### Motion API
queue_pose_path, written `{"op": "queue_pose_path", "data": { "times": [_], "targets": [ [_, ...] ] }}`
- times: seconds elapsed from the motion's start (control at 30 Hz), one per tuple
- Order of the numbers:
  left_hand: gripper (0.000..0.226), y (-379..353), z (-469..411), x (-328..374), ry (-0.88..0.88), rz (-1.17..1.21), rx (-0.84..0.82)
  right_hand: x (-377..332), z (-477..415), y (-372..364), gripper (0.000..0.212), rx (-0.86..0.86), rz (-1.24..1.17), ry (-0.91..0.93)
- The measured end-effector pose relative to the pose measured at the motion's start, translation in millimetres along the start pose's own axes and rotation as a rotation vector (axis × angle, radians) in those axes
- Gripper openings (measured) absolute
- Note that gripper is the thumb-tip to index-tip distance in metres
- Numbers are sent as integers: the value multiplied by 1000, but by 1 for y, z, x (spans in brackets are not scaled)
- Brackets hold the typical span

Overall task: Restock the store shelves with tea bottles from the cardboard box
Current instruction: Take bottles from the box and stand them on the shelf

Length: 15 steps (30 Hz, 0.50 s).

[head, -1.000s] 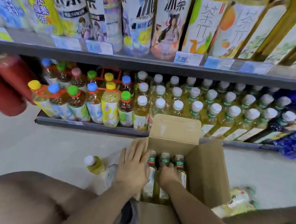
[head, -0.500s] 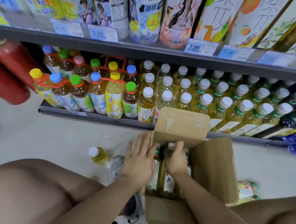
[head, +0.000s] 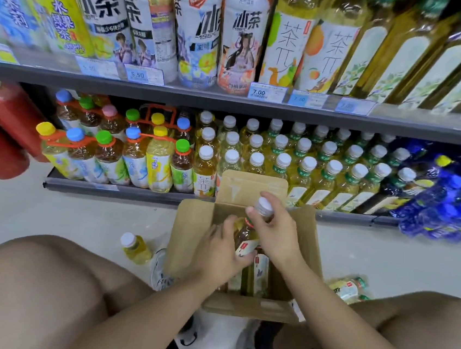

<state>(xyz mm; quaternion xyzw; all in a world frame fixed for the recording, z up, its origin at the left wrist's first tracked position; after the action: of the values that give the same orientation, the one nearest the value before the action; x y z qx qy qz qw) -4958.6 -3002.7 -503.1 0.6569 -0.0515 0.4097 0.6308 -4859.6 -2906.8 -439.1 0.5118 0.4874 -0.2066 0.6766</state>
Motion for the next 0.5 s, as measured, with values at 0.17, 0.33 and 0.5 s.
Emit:
{"op": "queue_pose_path", "data": {
  "times": [0.17,0.33,0.5],
  "targets": [
    [85,38,-9,7,124,138,37,-5,-15,5,31,-48,-284,-67],
    [84,63,-24,-12,173,61,145,82,-19,-51,29,-214,355,-333],
    [88,55,-36,-43,224,49,114,152,-14,-99,89,-386,556,-627]
  ]
}}
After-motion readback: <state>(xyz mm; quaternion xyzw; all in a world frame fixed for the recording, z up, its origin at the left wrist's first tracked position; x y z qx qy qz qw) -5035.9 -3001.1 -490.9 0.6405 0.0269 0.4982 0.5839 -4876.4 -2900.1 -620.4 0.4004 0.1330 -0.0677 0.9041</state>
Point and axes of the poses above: each hand's wrist, its own z-axis away from the middle knuckle, its own y-axis out of the back of the hand, x = y × z, the point moved 5 cm from there along -z, towards the middle knuckle, and after that the axes turned 2 degrees about y, right-handed, at the moved point
